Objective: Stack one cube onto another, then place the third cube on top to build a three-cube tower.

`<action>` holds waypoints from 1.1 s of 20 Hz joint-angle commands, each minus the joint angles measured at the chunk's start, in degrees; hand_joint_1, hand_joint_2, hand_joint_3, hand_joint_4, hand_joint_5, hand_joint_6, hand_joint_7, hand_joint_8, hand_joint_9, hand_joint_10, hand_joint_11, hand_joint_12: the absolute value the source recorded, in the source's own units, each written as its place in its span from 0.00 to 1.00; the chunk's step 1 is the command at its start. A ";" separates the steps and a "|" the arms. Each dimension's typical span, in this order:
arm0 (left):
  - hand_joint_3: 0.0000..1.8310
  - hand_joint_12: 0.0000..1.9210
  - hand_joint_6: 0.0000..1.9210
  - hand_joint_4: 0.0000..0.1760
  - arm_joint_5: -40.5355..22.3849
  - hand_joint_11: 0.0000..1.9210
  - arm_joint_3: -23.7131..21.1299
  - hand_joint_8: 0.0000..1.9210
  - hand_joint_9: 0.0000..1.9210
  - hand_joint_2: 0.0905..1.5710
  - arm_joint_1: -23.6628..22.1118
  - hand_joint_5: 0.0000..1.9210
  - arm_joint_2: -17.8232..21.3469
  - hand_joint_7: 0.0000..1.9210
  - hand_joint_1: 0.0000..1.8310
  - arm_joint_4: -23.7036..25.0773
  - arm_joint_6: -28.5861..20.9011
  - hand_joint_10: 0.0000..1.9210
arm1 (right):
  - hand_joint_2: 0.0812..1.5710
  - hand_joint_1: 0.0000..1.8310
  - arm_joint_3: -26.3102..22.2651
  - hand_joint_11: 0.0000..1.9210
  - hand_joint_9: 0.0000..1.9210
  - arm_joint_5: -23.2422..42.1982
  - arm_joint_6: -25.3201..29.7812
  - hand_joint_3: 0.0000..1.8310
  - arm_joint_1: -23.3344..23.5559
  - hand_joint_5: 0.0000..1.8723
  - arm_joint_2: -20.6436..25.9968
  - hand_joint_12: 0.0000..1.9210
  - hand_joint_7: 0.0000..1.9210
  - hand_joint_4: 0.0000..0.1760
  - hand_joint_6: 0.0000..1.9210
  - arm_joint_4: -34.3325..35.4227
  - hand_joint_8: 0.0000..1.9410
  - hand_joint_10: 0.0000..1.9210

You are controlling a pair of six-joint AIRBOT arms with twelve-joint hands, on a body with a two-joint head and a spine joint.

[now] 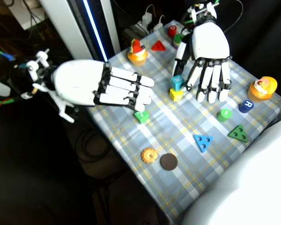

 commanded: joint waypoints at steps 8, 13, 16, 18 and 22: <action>0.00 0.25 0.47 1.00 -3.49 0.00 2.35 0.00 0.23 0.67 -1.19 0.53 -1.82 0.36 0.56 0.61 -0.12 0.00 | 0.84 0.30 0.23 0.00 0.19 7.32 0.54 0.00 0.87 0.18 -0.03 0.47 0.22 0.00 0.00 1.22 0.00 0.00; 0.00 0.22 0.49 1.00 -3.38 0.00 2.85 0.00 0.23 0.68 -1.29 0.52 -2.22 0.35 0.56 0.13 -0.13 0.00 | 0.84 0.30 0.22 0.00 0.20 7.33 0.62 0.00 0.87 0.18 0.00 0.50 0.22 0.00 0.00 1.21 0.00 0.00; 0.00 0.20 0.48 1.00 -3.28 0.00 2.89 0.00 0.23 0.68 -1.29 0.52 -2.28 0.34 0.56 0.10 -0.13 0.00 | 0.83 0.31 0.22 0.00 0.20 7.33 0.62 0.00 0.86 0.18 0.00 0.50 0.23 0.00 0.00 1.21 0.00 0.00; 0.00 0.16 0.52 1.00 -3.08 0.00 2.94 0.00 0.21 0.69 -1.29 0.50 -2.28 0.32 0.55 0.07 -0.13 0.00 | 0.84 0.30 0.22 0.00 0.20 7.34 0.62 0.00 0.86 0.18 0.00 0.50 0.23 0.00 0.00 1.22 0.00 0.00; 0.00 0.17 0.57 1.00 -2.98 0.00 2.91 0.00 0.20 0.71 -1.22 0.47 -2.27 0.30 0.54 -0.13 -0.13 0.00 | 0.84 0.28 0.22 0.00 0.20 7.33 0.67 0.00 0.86 0.18 0.00 0.51 0.23 0.00 0.00 1.23 0.00 0.00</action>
